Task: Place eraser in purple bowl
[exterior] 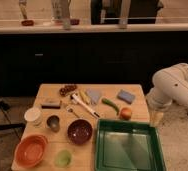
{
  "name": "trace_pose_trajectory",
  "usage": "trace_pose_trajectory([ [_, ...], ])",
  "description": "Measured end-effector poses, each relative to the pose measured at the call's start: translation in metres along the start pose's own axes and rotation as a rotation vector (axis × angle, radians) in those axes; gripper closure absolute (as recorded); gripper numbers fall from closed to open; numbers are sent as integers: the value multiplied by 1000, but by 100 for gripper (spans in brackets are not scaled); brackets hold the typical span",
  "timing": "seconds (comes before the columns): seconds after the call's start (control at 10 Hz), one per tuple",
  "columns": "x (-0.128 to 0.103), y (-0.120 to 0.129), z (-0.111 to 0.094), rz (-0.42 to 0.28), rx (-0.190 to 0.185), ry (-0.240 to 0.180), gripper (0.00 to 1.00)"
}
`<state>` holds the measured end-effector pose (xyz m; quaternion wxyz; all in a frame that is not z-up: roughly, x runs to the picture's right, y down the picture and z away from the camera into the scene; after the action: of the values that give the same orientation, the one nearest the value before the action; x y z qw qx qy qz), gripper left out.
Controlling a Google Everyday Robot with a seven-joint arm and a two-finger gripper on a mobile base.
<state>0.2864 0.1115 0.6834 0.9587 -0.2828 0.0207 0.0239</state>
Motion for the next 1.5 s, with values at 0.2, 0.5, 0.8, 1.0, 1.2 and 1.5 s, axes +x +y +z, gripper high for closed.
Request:
trace_pose_trajectory([
  [0.2, 0, 0, 0, 0, 0, 0, 20],
  [0.5, 0, 0, 0, 0, 0, 0, 20],
  [0.8, -3, -9, -2, 56, 26, -48, 20],
  [1.0, -11, -33, -1, 130, 55, -131, 20],
  [1.2, -28, -58, -3, 166, 93, -249, 20],
  [1.5, -57, -73, -5, 182, 132, -482, 20],
])
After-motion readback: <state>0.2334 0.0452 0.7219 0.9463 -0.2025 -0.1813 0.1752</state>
